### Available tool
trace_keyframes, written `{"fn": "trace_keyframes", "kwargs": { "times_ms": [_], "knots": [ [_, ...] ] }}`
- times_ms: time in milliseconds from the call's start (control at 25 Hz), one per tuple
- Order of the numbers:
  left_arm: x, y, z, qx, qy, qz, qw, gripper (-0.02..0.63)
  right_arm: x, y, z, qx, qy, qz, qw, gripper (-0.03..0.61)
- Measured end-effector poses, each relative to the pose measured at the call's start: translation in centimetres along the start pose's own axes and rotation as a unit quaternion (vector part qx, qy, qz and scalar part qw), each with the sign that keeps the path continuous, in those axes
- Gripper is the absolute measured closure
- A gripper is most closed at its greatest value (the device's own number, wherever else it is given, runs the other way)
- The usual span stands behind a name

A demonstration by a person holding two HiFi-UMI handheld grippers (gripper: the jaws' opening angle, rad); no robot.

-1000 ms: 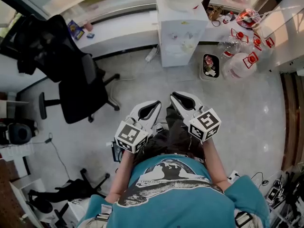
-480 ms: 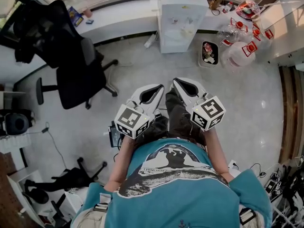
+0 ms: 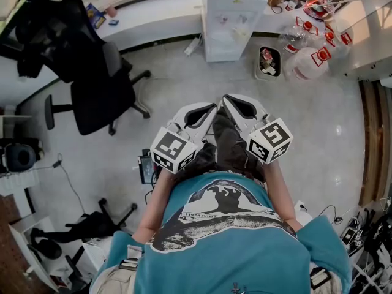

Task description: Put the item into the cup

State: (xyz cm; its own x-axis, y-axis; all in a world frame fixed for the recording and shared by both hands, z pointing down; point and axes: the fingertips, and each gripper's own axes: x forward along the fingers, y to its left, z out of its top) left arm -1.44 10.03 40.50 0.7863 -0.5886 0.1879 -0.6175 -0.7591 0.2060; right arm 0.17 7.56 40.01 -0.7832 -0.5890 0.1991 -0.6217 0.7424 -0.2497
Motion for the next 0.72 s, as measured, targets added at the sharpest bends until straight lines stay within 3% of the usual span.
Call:
{"fn": "trace_keyframes", "kwargs": {
  "times_ms": [720],
  "knots": [
    [0.0, -1.3, -0.2, 0.013, 0.007, -0.005, 0.9999, 0.612, -0.8, 0.6, -0.6, -0.004, 0.006, 0.009, 1.000, 0.578]
  ]
}}
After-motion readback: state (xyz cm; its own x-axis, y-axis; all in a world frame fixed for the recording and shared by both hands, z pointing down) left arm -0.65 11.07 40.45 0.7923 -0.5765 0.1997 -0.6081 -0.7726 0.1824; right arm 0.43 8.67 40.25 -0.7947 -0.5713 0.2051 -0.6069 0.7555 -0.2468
